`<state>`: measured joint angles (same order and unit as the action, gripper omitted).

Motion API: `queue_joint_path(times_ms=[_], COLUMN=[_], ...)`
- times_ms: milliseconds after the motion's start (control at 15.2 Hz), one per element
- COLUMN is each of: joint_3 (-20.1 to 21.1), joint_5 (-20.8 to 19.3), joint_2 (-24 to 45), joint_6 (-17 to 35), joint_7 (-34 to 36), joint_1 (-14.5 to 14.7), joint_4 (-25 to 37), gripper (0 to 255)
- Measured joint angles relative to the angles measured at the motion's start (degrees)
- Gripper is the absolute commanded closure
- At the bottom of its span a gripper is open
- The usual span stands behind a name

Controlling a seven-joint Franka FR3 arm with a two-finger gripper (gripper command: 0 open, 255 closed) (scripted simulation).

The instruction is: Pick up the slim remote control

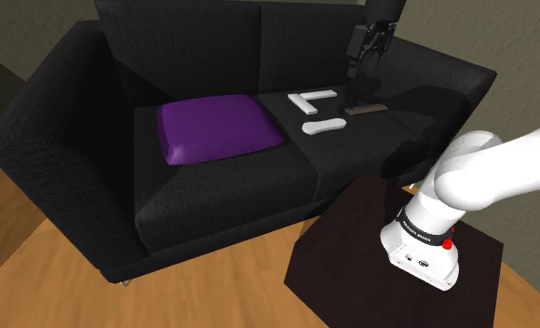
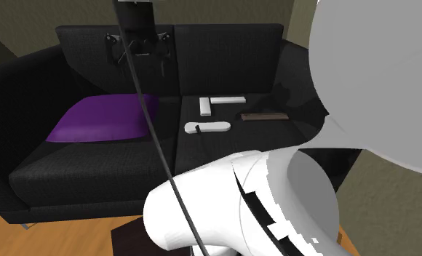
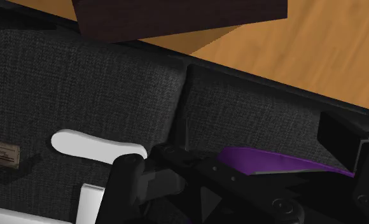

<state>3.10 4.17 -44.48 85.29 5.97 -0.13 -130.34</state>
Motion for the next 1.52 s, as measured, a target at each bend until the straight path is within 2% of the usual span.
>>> queue_joint_path(times_ms=[198, 660, 1122, 1518], joint_3=[-1.42, -10.15, -20.14, -29.25], joint_5=[-1.11, -8.03, -14.75, -17.67], joint_2=[-0.61, -1.36, 4.55, 14.99], joint_6=[1.37, 10.41, 22.0, 33.01], joint_7=[-3.07, -20.8, -39.03, -54.86], joint_1=[0.34, 1.64, 2.82, 5.46], joint_4=[-1.98, -11.33, -15.66, -14.72], gripper=[0, 0, 0, 0])
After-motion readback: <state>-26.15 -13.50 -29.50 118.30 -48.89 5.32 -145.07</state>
